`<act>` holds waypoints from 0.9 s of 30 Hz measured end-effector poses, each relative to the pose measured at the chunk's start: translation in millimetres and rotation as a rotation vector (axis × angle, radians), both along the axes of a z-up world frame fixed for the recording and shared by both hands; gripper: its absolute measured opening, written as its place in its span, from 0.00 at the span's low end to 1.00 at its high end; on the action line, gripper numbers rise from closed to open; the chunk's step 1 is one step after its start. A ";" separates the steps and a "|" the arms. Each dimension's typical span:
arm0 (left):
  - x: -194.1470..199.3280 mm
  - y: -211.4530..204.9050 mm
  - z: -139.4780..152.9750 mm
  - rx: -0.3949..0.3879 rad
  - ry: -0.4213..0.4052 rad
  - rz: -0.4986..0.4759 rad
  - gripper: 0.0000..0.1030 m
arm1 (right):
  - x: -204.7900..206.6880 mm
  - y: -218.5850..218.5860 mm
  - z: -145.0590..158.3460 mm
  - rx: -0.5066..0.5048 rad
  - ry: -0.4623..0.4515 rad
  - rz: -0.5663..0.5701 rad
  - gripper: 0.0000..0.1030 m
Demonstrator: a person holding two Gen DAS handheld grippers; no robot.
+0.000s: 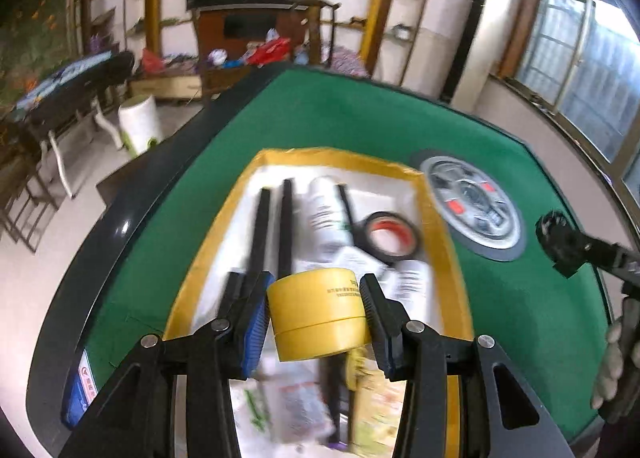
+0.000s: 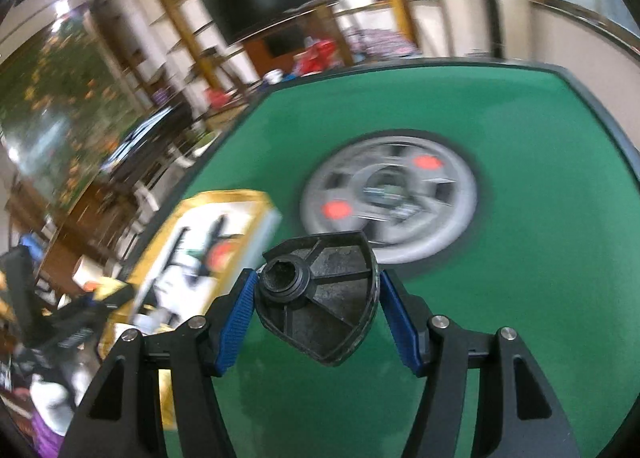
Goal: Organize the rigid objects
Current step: 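Carry the tape roll with the left tool while the right tool carries the black part into the tray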
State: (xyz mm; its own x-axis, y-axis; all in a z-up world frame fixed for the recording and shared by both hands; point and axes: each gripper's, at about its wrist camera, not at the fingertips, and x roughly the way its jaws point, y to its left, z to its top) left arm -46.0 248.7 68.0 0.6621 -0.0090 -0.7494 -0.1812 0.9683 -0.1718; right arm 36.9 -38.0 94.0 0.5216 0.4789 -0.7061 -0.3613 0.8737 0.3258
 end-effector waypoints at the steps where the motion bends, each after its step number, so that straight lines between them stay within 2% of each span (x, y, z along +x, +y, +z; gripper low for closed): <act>1: 4.6 5.2 -9.0 -0.009 0.015 0.005 0.45 | 3.0 12.0 1.8 -0.003 0.003 0.016 0.60; 5: 17.6 12.4 -25.9 -0.043 0.053 0.010 0.46 | 19.8 76.8 -0.7 -0.049 0.022 0.069 0.60; 11: 16.0 20.5 -30.0 -0.096 0.045 0.003 0.46 | 51.9 152.4 -21.0 -0.134 0.080 0.111 0.60; 14: 9.4 24.4 -28.2 -0.104 0.033 -0.002 0.53 | 63.0 178.1 -32.5 -0.196 0.087 0.115 0.60; 19: -3.5 26.5 -22.3 -0.092 -0.015 -0.001 0.64 | 81.7 189.9 -48.0 -0.225 0.118 0.084 0.60; 23: -13.9 19.3 -13.5 -0.045 -0.071 0.017 0.72 | 83.6 179.4 -46.5 -0.178 0.127 0.045 0.62; 25: -21.7 16.9 -5.5 -0.009 -0.116 0.064 0.79 | 74.4 172.1 -39.5 -0.156 0.114 0.037 0.63; 27: -30.0 16.5 3.7 0.022 -0.161 0.125 0.96 | 66.8 166.2 -32.4 -0.127 0.103 0.038 0.65</act>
State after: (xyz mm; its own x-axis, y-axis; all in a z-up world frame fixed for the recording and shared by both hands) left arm -76.0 265.3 71.7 0.7681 0.0955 -0.6332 -0.2720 0.9439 -0.1876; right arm 103.7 128.2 61.5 0.4266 0.4004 -0.8110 -0.3649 0.8966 0.2507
